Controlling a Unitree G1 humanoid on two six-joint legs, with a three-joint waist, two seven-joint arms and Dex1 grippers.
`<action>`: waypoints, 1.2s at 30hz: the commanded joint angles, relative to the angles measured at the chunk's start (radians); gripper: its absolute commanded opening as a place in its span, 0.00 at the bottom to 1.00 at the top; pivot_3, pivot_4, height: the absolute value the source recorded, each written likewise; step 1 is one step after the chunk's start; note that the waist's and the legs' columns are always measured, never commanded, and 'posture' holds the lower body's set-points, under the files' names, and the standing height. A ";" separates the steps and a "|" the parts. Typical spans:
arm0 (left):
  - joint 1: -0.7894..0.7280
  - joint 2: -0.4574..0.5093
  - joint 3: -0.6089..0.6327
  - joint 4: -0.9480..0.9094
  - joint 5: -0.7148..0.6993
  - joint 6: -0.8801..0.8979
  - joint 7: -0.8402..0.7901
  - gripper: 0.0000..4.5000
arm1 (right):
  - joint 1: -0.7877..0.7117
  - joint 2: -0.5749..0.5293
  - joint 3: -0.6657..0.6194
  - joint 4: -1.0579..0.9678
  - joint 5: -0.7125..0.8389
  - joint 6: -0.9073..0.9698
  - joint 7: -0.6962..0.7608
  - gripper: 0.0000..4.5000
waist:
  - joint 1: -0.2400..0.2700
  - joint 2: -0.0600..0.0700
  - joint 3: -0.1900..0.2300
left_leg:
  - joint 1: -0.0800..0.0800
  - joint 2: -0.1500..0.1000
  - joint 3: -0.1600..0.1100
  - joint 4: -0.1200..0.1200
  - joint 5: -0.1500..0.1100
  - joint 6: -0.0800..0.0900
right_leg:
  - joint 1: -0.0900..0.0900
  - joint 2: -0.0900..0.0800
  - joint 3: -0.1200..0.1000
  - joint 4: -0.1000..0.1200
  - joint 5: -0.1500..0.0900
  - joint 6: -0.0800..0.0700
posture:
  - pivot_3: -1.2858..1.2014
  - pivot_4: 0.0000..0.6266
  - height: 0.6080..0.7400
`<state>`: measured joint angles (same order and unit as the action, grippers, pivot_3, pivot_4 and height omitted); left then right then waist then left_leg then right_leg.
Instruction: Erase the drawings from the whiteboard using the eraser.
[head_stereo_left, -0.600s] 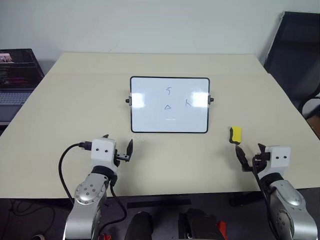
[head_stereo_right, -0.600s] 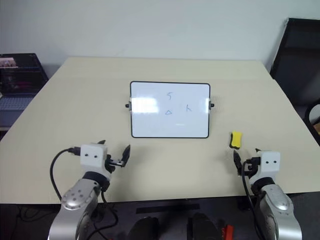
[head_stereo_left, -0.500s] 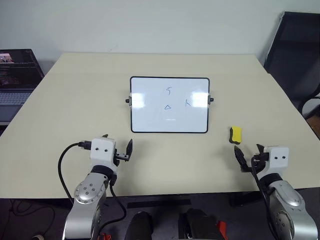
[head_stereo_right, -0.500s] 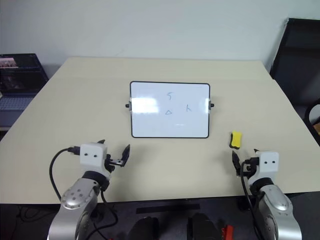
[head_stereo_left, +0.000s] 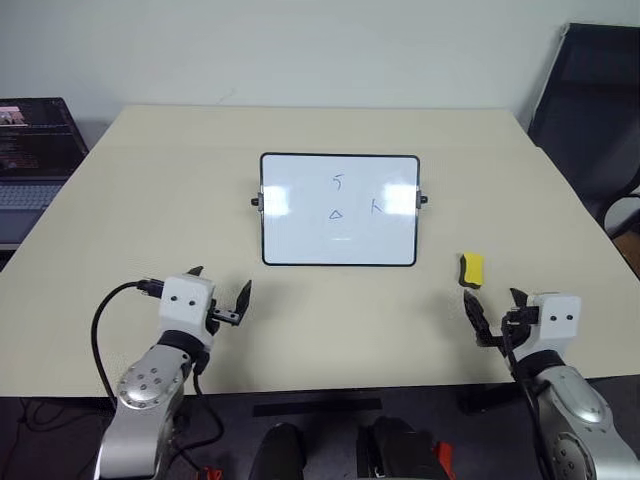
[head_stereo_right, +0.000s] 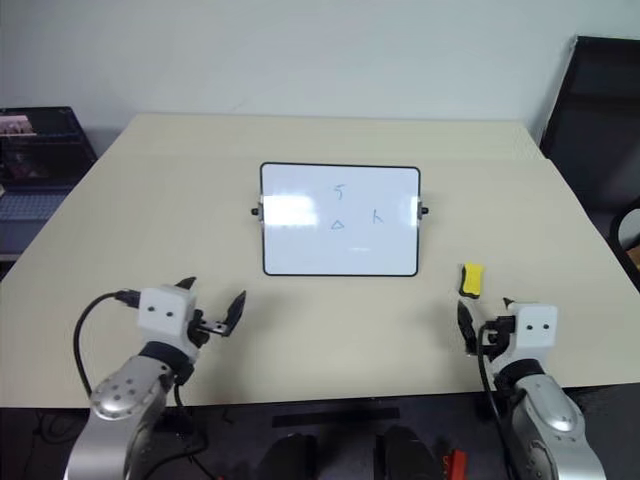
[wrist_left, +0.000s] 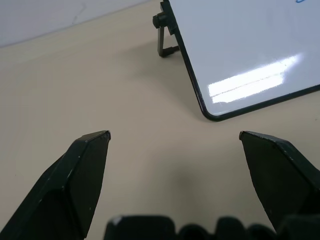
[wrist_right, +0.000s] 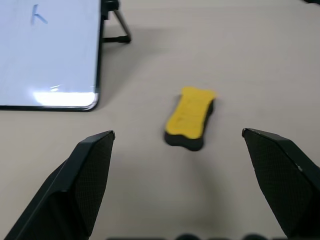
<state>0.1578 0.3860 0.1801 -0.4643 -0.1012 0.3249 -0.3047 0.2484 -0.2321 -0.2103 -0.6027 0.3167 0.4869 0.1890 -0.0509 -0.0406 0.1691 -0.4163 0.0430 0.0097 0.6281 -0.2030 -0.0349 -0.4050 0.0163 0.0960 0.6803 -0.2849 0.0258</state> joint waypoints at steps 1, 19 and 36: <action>-0.043 0.054 0.044 0.010 -0.063 -0.062 -0.090 1.00 | -0.037 0.021 0.002 -0.059 0.031 0.027 -0.029 1.00 | 0.000 0.000 0.000 | 0.000 0.000 0.000 0.000 0.000 0.000 | 0.000 0.000 0.000 0.000 0.000 0.000 | 0.52 0.24 1.00; -0.535 0.157 -0.197 0.204 -0.312 0.047 -0.581 1.00 | -0.320 -0.009 -0.052 -0.124 0.119 0.471 -0.176 1.00 | -0.002 0.000 0.000 | -0.001 -0.001 0.001 0.000 0.000 0.000 | 0.000 0.006 -0.002 0.000 0.004 0.006 | 0.52 0.24 1.00; -0.688 0.166 -0.281 0.354 -0.294 -0.005 -0.771 1.00 | -0.454 -0.025 -0.028 0.069 0.033 0.544 -0.207 1.00 | -0.006 0.001 0.001 | -0.002 0.000 0.001 0.000 0.000 0.000 | -0.001 0.007 -0.002 0.000 0.004 0.006 | 0.52 0.24 1.00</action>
<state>-0.5260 0.5452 -0.1047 -0.0738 -0.3872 0.3332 -1.0638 -0.1871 -0.2514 -0.2435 -0.5161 0.3538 1.0361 -0.0218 -0.0573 -0.0399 0.1697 -0.4180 0.0432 0.0112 0.6278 -0.2030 -0.0347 -0.4059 0.0233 0.0940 0.6803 -0.2812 0.0322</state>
